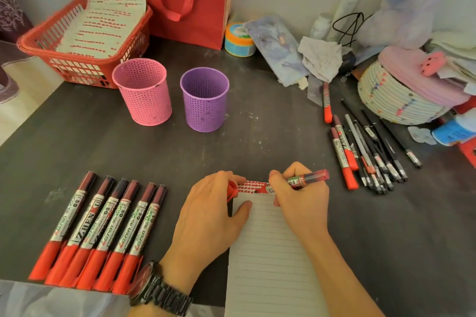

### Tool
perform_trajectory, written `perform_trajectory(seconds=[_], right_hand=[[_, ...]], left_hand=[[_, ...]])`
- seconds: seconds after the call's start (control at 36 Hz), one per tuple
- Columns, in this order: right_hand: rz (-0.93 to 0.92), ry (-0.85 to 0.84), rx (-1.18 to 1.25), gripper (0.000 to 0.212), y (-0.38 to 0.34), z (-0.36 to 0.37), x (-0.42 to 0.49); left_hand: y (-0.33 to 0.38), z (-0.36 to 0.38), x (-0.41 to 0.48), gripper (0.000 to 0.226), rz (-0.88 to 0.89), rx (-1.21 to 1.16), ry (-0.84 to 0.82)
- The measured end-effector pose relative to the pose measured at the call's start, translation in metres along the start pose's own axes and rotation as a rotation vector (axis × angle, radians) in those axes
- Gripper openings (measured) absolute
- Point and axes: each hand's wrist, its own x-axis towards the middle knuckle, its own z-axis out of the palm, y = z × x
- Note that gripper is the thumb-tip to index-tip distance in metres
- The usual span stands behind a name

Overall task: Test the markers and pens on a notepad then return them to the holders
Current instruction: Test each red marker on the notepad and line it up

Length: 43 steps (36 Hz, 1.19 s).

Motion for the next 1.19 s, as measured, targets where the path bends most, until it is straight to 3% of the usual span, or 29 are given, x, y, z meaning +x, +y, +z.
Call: perform_trajectory(seconds=[1.19], right_hand=[[-0.023,-0.006,-0.033,0.029,0.0021,0.0003,0.0021]], left_hand=[[-0.0033,0.0021,0.0012,0.041,0.030,-0.027,0.012]])
